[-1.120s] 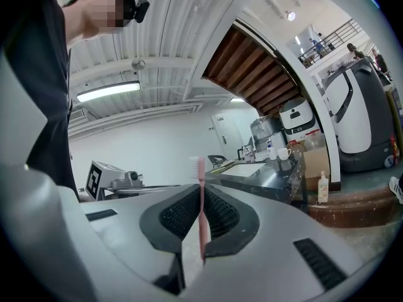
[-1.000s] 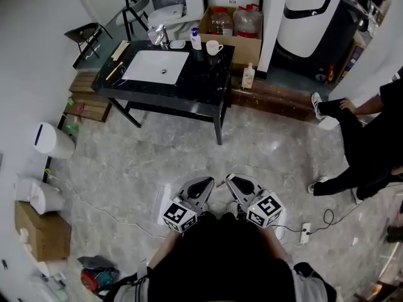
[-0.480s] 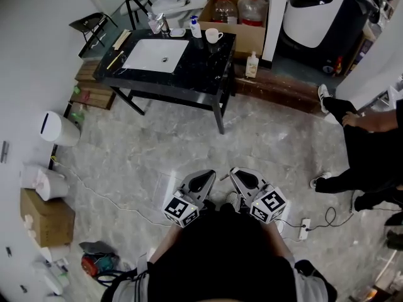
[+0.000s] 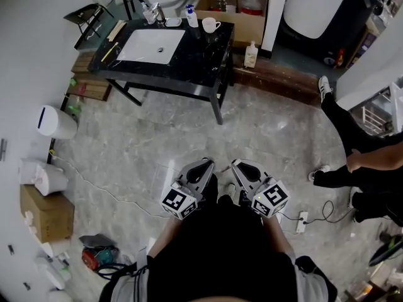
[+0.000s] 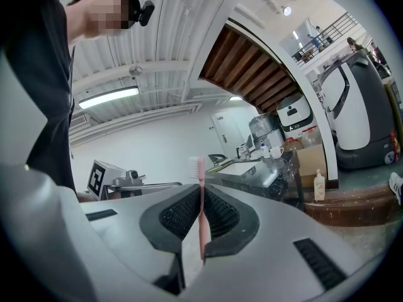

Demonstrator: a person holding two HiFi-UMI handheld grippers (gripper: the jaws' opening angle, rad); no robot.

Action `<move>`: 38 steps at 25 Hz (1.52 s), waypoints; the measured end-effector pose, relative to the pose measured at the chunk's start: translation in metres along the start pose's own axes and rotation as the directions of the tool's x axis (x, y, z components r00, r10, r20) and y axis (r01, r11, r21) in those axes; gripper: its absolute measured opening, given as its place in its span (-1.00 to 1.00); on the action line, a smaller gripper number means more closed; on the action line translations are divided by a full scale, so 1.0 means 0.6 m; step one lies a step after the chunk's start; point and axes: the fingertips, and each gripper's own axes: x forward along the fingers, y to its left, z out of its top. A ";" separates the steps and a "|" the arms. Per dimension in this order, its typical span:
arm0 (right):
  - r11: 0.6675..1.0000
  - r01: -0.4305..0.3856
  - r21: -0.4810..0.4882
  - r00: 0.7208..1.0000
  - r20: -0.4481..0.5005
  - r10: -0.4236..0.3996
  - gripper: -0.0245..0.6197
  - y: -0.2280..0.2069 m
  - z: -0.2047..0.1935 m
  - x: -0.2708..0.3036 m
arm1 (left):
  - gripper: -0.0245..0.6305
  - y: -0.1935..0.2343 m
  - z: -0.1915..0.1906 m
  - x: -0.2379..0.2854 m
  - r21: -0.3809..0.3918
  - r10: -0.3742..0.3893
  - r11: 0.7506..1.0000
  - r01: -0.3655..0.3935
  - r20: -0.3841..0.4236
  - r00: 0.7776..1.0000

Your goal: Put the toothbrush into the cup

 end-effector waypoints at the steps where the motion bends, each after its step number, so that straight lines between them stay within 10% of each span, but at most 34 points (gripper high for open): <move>1: 1.000 0.011 0.004 1.000 -0.003 -0.011 -0.84 -0.006 0.001 0.004 | -0.90 0.008 0.000 0.003 -0.001 -0.001 1.000 0.001 -0.001 1.000; 38: 0.989 0.141 -0.036 0.989 -0.041 -0.143 -0.84 -0.174 0.144 0.400 | -0.90 0.449 0.109 0.162 0.048 -0.158 0.986 0.160 -0.046 0.986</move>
